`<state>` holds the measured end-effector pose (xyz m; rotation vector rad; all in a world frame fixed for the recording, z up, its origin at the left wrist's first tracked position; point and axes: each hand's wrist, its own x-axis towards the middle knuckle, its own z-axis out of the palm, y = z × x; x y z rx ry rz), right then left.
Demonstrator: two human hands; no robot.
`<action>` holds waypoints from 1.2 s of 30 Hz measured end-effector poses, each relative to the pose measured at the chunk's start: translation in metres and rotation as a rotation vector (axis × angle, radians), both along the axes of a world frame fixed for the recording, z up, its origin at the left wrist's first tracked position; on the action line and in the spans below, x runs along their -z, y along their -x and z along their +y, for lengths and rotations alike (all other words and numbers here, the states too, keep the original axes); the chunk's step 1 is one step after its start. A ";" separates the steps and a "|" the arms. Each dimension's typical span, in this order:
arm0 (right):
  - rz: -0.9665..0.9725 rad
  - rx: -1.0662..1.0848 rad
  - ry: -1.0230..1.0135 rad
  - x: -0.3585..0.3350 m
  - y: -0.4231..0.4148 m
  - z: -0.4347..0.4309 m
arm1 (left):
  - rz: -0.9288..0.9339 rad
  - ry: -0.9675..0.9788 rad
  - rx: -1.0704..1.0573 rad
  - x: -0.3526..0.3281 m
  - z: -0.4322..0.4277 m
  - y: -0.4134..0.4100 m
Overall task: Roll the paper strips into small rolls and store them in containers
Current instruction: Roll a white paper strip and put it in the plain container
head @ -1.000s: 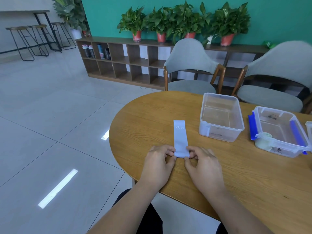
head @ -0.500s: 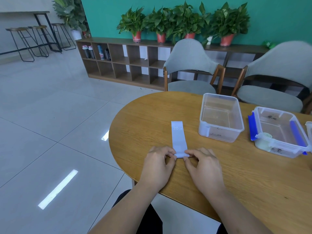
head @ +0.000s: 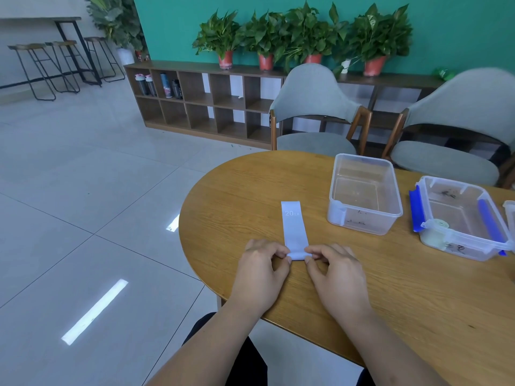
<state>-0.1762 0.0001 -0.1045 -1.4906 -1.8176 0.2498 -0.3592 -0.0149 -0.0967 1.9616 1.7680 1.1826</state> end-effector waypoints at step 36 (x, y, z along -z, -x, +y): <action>0.006 -0.019 0.013 0.000 0.000 0.002 | -0.008 -0.003 0.000 0.003 0.001 0.000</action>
